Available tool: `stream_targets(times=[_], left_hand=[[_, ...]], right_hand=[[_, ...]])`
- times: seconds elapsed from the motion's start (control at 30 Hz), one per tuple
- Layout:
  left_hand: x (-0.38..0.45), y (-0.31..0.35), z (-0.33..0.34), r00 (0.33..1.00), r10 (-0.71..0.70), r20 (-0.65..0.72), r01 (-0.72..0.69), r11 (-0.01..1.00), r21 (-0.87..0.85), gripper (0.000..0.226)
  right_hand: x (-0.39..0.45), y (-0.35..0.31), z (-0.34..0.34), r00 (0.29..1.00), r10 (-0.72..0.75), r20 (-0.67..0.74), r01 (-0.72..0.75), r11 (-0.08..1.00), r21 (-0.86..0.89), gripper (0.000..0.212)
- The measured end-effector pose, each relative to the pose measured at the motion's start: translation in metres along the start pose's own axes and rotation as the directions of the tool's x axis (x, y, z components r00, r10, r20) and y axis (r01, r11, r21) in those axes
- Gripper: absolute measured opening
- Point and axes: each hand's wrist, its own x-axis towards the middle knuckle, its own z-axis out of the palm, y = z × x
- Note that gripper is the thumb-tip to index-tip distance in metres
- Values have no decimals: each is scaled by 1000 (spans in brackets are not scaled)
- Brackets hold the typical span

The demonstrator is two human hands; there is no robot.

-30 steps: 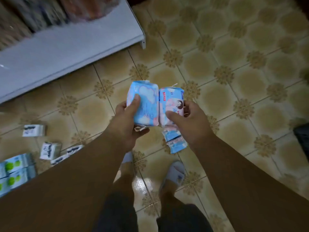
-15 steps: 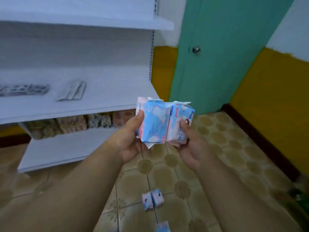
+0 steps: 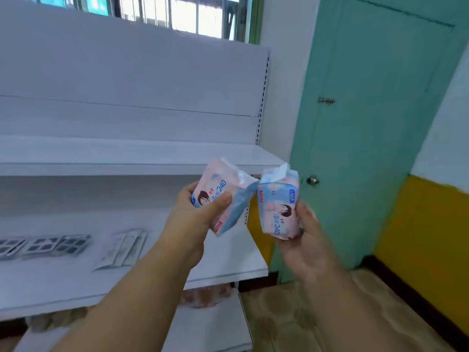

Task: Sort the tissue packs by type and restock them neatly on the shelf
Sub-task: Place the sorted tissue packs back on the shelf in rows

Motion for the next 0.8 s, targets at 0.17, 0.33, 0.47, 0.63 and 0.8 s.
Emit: stream_targets(times=[0.17, 0.33, 0.47, 0.63, 0.8], left_hand=[[66, 30, 12, 987, 160, -22, -149, 954, 259, 56], [130, 39, 25, 960, 280, -26, -228, 828, 512, 50], [191, 34, 38, 926, 376, 5, -255, 617, 745, 67], [263, 19, 58, 883, 470, -3, -240, 455, 858, 72], [323, 12, 66, 867, 498, -32, -111, 255, 960, 78]], right_hand=[[56, -16, 27, 986, -159, 45, 163, 981, -107, 66], [119, -26, 32, 951, -298, 79, 308, 911, -274, 67], [179, -36, 29, 925, -326, 194, 379, 787, -487, 61], [271, -65, 23, 946, -189, 265, 324, 635, -702, 62], [379, -89, 41, 985, 154, 82, -27, 599, -800, 56]])
